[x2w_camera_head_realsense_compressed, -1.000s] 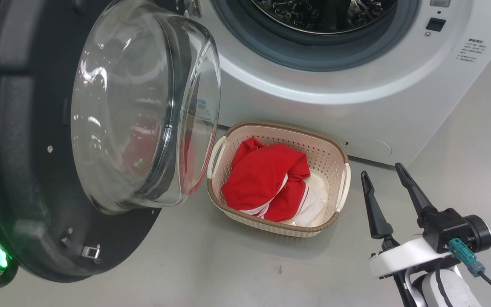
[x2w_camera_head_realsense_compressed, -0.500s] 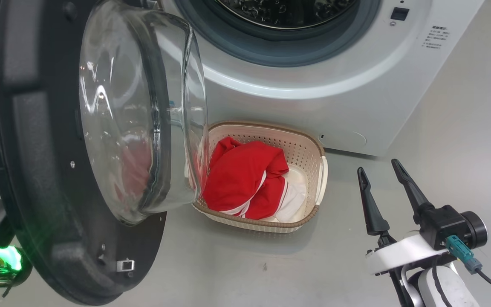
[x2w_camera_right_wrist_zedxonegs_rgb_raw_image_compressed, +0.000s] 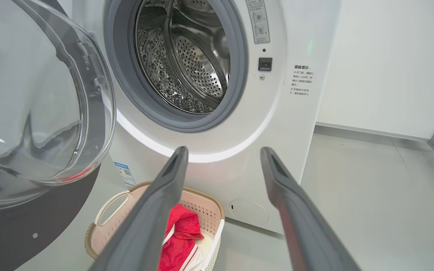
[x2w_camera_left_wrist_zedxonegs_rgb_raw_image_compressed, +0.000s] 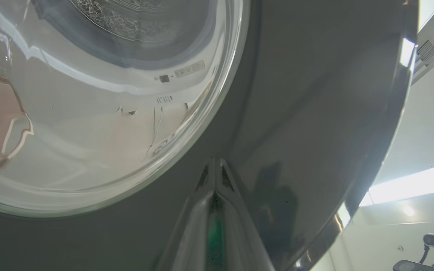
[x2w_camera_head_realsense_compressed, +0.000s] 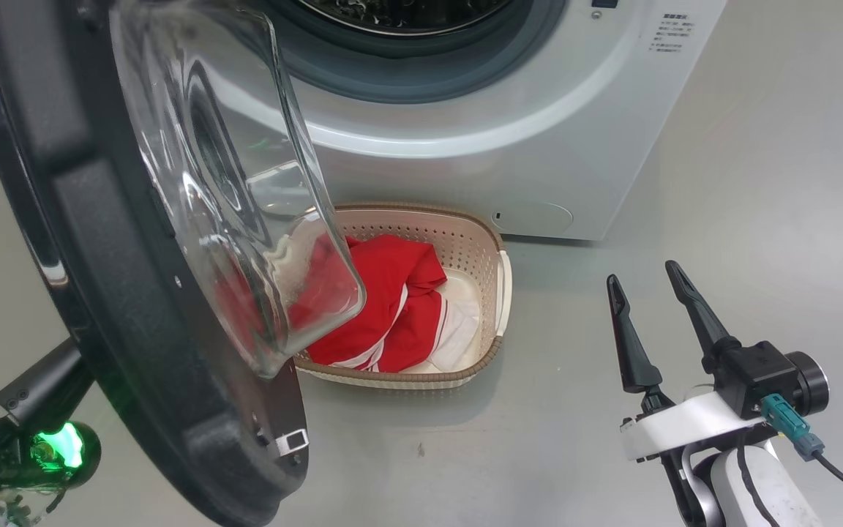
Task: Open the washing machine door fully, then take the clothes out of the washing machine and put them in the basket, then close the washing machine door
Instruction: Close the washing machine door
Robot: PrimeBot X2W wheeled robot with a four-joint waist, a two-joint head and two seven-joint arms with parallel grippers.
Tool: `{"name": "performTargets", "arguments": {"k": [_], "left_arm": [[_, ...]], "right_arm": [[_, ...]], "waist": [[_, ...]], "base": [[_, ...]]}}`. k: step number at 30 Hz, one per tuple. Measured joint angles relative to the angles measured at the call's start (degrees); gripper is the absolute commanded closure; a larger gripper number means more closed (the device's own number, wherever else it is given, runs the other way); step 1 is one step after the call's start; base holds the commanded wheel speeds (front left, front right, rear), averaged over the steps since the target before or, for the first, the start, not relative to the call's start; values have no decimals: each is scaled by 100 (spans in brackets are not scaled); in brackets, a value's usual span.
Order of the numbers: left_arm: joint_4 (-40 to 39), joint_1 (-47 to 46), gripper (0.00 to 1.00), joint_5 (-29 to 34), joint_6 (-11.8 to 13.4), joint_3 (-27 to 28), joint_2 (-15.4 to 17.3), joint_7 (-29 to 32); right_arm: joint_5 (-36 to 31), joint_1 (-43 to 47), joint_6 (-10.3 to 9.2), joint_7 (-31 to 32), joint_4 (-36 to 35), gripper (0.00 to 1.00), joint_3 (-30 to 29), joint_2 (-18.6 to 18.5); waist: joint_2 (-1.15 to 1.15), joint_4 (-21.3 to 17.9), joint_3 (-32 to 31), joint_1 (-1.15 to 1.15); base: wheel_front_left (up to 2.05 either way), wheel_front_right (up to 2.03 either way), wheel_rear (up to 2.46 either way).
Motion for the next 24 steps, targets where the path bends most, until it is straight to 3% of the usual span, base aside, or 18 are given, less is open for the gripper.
{"name": "performTargets", "arguments": {"k": [24], "left_arm": [[-274, -448, 100, 109, 58, -725, -171, 176]], "right_arm": [[103, -315, -4, -24, 104, 0, 36, 70]], "waist": [[0, -898, 360, 0]], "base": [[0, 0, 0]]}}
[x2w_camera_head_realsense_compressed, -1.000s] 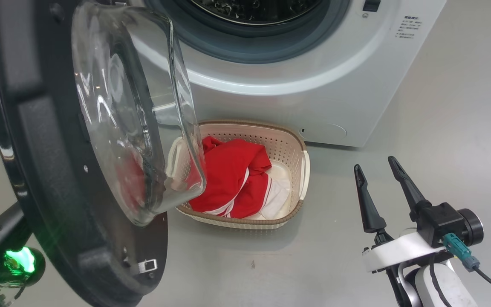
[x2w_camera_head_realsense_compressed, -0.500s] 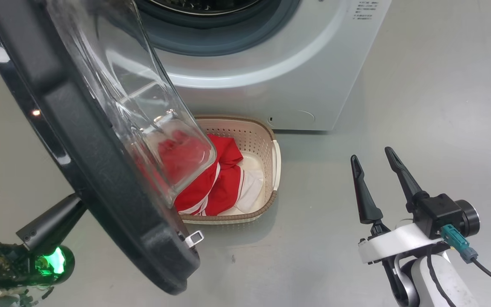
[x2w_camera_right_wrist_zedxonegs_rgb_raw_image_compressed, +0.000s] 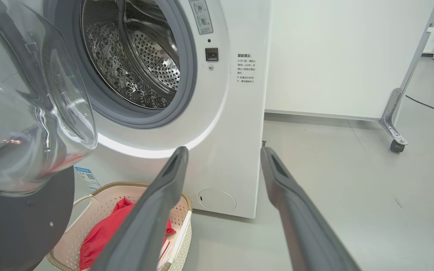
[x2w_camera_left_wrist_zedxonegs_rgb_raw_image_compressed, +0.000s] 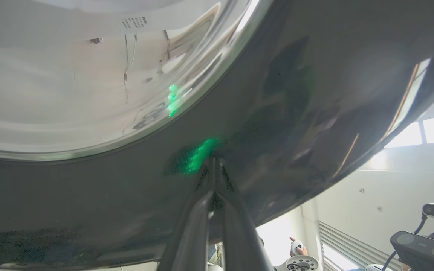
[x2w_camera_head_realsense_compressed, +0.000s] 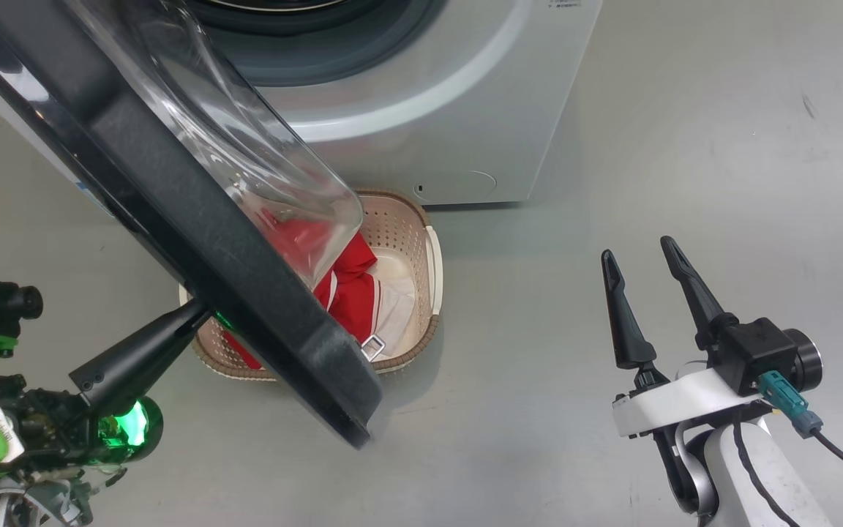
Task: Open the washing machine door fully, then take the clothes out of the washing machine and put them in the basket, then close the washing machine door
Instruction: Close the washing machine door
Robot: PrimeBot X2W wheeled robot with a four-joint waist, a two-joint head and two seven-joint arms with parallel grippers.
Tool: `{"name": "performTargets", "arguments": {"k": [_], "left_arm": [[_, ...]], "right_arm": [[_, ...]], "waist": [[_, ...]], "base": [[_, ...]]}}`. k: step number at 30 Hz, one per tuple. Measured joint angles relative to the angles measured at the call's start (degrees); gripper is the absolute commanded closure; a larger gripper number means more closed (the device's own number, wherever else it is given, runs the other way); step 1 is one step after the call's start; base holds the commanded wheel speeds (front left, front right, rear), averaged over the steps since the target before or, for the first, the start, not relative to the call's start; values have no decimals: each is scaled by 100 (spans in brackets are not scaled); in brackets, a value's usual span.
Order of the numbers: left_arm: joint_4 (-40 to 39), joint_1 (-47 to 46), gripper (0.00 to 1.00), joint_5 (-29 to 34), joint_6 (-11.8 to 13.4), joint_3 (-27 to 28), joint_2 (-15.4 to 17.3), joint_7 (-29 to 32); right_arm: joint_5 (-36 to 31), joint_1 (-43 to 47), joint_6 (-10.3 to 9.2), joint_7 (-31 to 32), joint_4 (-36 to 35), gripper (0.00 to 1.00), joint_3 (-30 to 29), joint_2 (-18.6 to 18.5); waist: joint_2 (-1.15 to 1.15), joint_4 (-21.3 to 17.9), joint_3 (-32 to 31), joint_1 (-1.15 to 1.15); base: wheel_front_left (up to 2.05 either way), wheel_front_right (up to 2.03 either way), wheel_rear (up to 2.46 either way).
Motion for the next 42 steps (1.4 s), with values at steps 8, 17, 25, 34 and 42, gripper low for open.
{"name": "performTargets", "arguments": {"k": [8, 17, 25, 34, 42], "left_arm": [[99, -330, 100, 58, 122, -215, -46, 0], [344, -656, 100, 108, 205, -323, -94, -9], [631, -1025, 100, 289, 255, -466, -224, -89], [1150, -1624, 100, 401, 323, -668, -471, -211], [1601, -2113, 100, 530, 353, -775, -675, -417]], "right_arm": [[93, -67, 2, 0, -22, 0, 18, 8], [145, -203, 10, 0, -35, 0, 64, 29], [174, -266, 11, 0, -22, 0, 74, 34], [187, -271, 8, -1, -22, 0, 35, 45], [188, -316, 7, -16, -26, 0, 19, 52]], "waist": [[0, -211, 135, 0], [0, -436, 275, 0], [0, -659, 354, 0], [0, -821, 450, 0], [0, -883, 522, 0]], "base": [[0, 0, 0], [0, 0, 0], [0, 0, 0], [0, 0, 0], [0, 0, 0]]}}
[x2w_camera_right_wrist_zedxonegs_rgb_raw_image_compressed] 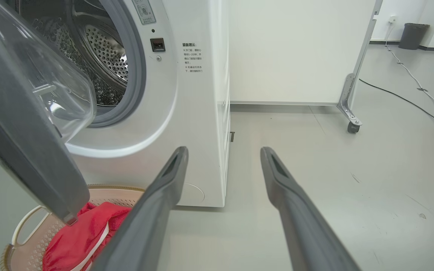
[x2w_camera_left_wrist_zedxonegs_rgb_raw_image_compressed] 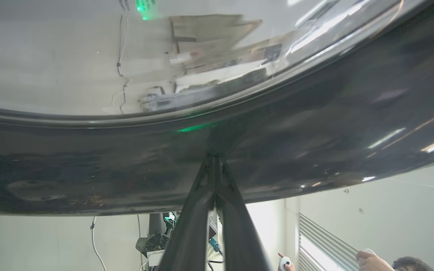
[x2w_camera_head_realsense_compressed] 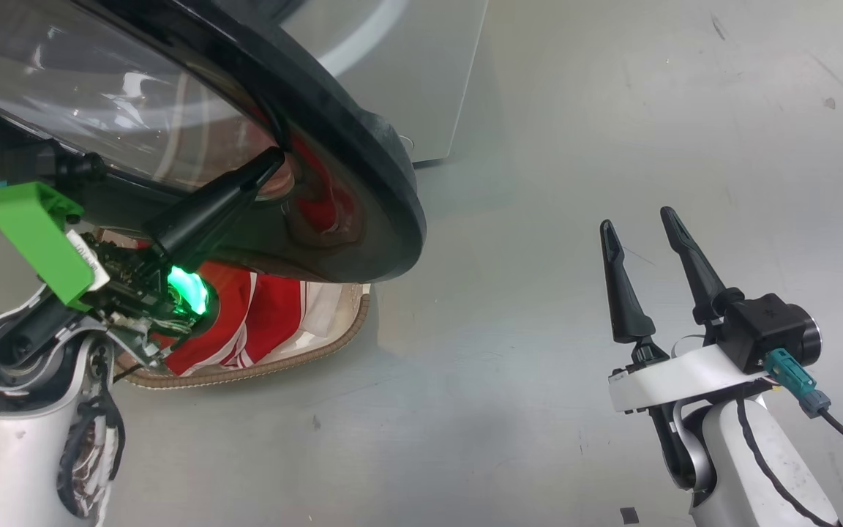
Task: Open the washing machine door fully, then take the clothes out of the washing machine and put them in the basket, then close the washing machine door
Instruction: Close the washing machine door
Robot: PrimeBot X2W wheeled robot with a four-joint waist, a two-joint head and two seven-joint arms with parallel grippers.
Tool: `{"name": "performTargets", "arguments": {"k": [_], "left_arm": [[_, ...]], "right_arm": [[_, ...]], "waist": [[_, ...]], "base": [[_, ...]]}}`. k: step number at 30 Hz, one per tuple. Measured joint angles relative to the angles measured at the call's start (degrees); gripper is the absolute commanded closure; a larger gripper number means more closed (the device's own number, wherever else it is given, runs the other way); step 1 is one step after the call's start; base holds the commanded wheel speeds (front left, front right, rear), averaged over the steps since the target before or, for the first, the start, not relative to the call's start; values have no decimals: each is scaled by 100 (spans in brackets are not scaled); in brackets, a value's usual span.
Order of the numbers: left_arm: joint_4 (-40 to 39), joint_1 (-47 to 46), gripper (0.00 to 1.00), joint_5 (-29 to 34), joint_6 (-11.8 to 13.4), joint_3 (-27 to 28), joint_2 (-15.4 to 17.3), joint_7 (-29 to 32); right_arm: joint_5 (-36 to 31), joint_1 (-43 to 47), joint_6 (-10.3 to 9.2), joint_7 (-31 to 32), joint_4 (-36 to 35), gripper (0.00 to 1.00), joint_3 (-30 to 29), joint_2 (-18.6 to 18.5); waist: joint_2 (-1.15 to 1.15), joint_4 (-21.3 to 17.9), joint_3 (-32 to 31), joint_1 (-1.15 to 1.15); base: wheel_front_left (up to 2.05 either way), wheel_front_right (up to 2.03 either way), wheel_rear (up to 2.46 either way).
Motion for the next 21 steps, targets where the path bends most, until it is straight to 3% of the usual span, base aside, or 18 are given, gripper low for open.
{"name": "performTargets", "arguments": {"k": [21], "left_arm": [[1085, -873, 100, 537, -187, -88, -272, -314]], "right_arm": [[43, -66, -48, -1, -2, 0, -18, 16]], "waist": [[0, -14, 23, 0]], "base": [[0, 0, 0]]}}
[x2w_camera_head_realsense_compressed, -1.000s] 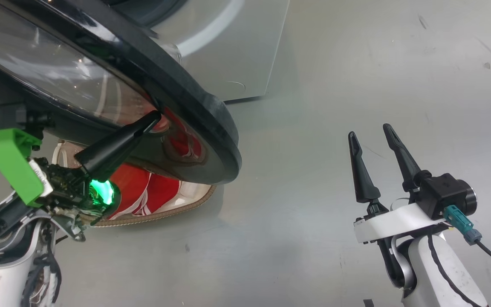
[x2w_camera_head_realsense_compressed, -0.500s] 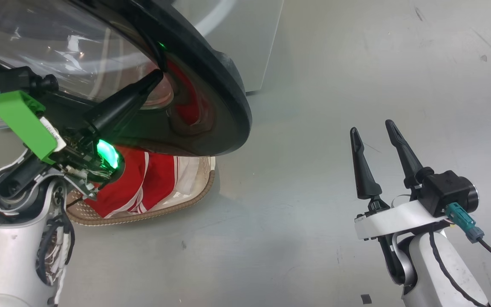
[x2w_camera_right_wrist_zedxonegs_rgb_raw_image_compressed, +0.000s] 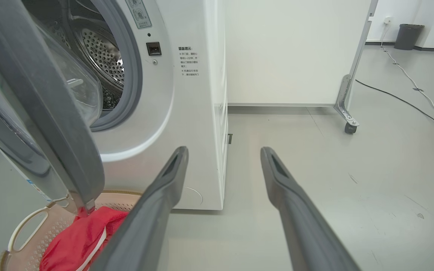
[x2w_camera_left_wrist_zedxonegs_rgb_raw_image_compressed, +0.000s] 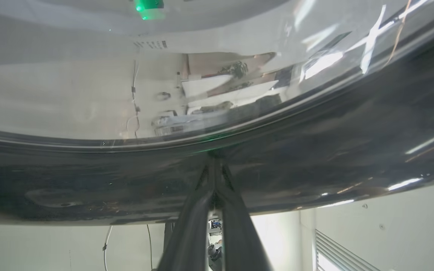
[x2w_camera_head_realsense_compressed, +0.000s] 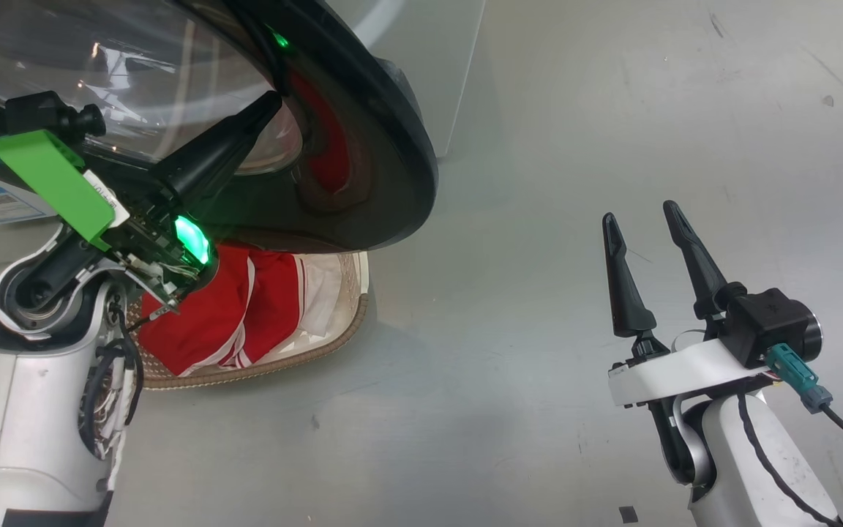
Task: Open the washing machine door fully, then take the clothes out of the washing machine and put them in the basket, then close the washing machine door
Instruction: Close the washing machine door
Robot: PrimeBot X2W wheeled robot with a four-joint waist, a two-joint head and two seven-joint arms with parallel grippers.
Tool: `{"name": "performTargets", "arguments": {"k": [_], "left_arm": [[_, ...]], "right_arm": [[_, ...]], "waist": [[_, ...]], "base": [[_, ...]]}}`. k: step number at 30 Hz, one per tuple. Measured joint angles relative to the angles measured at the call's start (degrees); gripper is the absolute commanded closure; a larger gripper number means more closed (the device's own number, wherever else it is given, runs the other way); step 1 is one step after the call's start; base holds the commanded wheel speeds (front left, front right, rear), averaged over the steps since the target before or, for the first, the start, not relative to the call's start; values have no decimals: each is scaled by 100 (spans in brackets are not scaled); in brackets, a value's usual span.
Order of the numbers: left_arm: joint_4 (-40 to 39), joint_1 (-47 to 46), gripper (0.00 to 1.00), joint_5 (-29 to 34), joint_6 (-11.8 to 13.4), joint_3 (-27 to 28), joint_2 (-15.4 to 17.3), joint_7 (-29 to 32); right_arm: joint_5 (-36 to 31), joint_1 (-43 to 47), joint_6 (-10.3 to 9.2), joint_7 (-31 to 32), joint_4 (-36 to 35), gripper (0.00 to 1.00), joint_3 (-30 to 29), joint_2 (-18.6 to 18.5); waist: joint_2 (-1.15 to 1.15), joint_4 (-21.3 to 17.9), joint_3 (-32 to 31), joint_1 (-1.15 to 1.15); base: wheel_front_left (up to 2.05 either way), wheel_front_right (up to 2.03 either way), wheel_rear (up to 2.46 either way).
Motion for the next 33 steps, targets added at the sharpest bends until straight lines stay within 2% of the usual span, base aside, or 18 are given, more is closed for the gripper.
{"name": "performTargets", "arguments": {"k": [11, 23, 24, 25, 26, 27, 28, 29, 33], "left_arm": [[102, 77, 100, -22, -174, 260, -7, 16], [-109, 1106, 100, -252, -227, 801, -74, -127], [-129, 1214, 87, -247, -227, 824, -77, -156], [-155, 1329, 67, -247, -227, 887, -97, -199], [-215, 1440, 56, -247, -227, 971, -123, -237], [-304, 1535, 37, -245, -227, 1045, -143, -277], [-408, 1607, 12, -241, -227, 1159, -179, -314], [-520, 1670, 0, -241, -229, 1279, -215, -375], [-802, 1980, 0, -186, -229, 1562, -297, -488]], "right_arm": [[-1, 1, -9, 0, 12, 0, -98, 4], [-60, 23, -2, 0, 63, 0, -145, 3], [-64, 29, -1, 0, 67, 0, -145, 3], [-67, 35, -1, 0, 75, 0, -145, 2], [-74, 44, -1, 0, 81, 0, -146, 3], [-82, 59, -1, 0, 81, 0, -153, 3], [-86, 75, 0, 0, 93, 0, -152, 3], [-93, 92, 1, 0, 111, 0, -149, 3], [-102, 177, 5, 0, 138, 0, -154, 3]], "waist": [[0, 159, -81, 0], [0, 467, -278, 0], [0, 492, -302, 0], [0, 518, -327, 0], [0, 542, -353, 0], [0, 568, -379, 0], [0, 592, -404, 0], [0, 612, -434, 0], [0, 703, -547, 0]], "base": [[0, 0, 0], [0, 0, 0], [0, 0, 0], [0, 0, 0], [0, 0, 0], [0, 0, 0], [0, 0, 0], [0, 0, 0], [0, 0, 0]]}}
